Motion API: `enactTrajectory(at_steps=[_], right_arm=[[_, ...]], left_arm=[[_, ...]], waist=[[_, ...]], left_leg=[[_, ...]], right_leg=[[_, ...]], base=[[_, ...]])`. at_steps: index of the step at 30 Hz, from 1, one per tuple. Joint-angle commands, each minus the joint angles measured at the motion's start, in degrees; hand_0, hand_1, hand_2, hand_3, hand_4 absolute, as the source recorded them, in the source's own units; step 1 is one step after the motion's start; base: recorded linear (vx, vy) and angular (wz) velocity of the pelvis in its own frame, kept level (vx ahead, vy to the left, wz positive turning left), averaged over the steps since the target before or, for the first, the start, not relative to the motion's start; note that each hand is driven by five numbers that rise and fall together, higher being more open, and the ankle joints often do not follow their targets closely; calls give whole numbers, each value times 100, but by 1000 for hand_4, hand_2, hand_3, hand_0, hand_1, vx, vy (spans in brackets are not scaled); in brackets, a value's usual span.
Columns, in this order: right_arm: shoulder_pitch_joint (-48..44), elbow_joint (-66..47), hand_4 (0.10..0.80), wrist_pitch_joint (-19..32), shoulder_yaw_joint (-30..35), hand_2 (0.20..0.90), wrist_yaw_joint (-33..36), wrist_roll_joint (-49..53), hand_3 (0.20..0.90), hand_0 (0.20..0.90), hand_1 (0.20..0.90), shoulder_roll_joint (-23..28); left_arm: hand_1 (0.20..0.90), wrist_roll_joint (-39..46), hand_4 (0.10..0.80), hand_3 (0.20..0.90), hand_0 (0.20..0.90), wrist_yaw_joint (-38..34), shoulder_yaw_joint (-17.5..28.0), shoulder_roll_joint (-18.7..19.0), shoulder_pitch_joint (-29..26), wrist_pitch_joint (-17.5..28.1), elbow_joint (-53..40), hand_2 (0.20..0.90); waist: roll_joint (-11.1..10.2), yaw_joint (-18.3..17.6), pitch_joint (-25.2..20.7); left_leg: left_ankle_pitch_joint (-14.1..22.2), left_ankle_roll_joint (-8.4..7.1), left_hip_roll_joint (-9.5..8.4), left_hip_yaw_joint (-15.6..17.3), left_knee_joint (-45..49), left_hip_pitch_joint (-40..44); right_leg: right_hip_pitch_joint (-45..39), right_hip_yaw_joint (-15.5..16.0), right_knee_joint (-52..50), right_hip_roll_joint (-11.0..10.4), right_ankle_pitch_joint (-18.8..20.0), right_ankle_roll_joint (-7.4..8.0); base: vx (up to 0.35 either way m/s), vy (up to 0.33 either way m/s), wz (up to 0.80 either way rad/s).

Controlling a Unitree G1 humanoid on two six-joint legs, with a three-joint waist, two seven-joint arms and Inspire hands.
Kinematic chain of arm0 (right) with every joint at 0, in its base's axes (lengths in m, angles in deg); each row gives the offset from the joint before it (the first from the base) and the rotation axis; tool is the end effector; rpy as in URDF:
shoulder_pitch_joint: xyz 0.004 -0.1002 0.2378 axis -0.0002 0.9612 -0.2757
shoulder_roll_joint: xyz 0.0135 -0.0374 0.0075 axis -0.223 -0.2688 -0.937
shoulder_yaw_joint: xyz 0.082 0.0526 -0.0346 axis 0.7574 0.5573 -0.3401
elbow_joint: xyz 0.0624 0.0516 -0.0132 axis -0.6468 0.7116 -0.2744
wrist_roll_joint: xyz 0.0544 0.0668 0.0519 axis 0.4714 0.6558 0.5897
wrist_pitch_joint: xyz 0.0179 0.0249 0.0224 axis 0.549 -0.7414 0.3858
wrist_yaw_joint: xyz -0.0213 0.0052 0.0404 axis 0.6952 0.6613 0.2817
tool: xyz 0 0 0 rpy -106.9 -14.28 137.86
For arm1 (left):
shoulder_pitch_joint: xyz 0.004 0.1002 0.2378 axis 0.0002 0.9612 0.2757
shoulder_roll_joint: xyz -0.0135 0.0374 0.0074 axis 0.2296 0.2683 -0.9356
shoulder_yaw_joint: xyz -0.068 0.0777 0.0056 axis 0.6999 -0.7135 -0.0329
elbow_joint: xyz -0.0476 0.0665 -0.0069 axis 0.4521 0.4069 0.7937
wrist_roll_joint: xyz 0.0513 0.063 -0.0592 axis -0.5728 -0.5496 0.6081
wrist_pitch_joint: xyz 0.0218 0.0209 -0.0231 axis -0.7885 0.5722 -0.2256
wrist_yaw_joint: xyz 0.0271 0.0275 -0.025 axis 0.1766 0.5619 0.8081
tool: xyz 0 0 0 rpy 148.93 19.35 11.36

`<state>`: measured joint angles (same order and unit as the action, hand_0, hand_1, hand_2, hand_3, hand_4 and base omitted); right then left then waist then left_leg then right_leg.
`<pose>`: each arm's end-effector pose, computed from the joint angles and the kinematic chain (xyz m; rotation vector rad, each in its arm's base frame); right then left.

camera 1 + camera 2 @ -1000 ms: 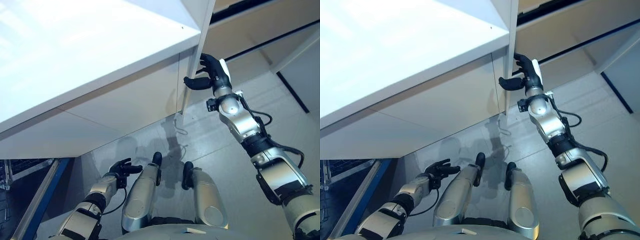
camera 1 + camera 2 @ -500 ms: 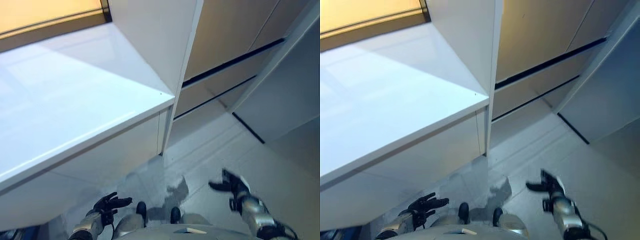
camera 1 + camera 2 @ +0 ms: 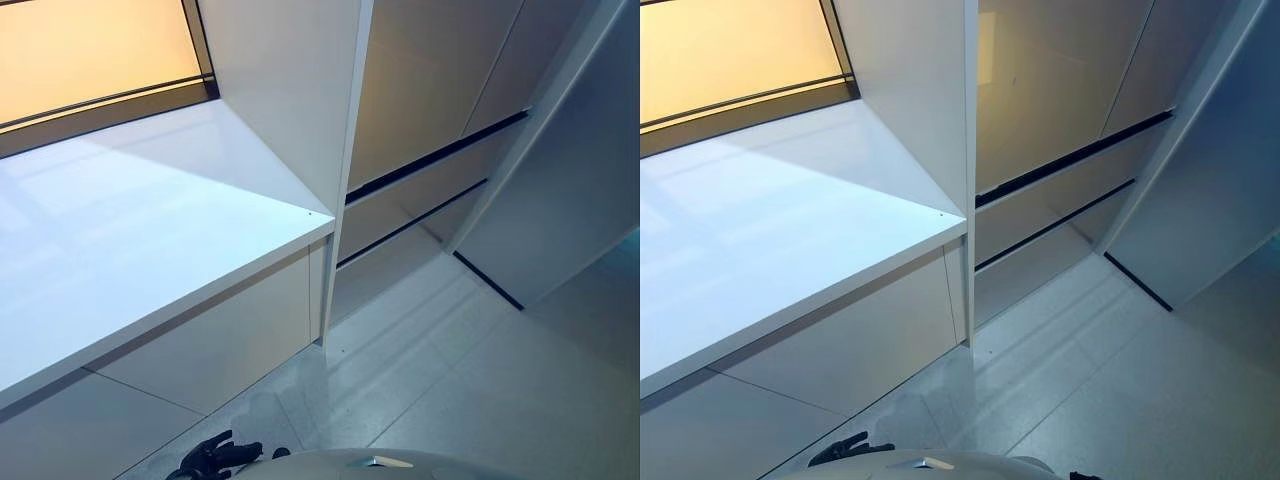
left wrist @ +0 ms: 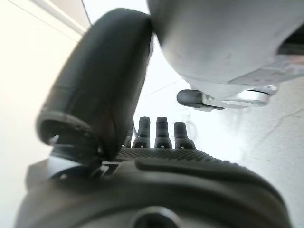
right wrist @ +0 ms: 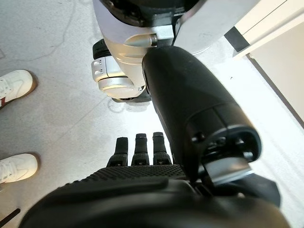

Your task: Put drinks into fridge and close the fridge

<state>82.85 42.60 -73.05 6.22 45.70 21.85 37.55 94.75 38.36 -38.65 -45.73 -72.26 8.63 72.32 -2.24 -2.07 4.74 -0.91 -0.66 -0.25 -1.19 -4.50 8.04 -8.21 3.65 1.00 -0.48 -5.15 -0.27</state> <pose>0.0186 -0.2348 -0.1204 0.0013 1.4586 -0.1704 0.0446 0.2316 -0.1175 -0.0956 1.2017 0.2353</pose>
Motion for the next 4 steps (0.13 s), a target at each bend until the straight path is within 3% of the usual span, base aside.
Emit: enactTrajectory(at_steps=[1, 4], right_arm=[[-211, 86, 800, -103, -76, 900, -312, -161, 900, 900, 900, -16], [-222, 91, 800, -164, -116, 900, -323, -173, 900, 900, 900, -5]], left_arm=[[900, -94, 800, 900, 900, 9, -33, -82, -208, 114, 77, 900], [900, -122, 800, 900, 900, -51, -54, -78, -237, 32, 56, 900]], waist=[[98, -35, 48], [101, -35, 37]], left_leg=[[355, 165, -152, 355, 206, -231], [360, 168, -151, 348, 188, -203]], right_leg=[[374, -16, -3, -2, 422, 371], [351, -19, 13, 6, 418, 373]], base=[[31, 9, -6], [20, 4, -3]])
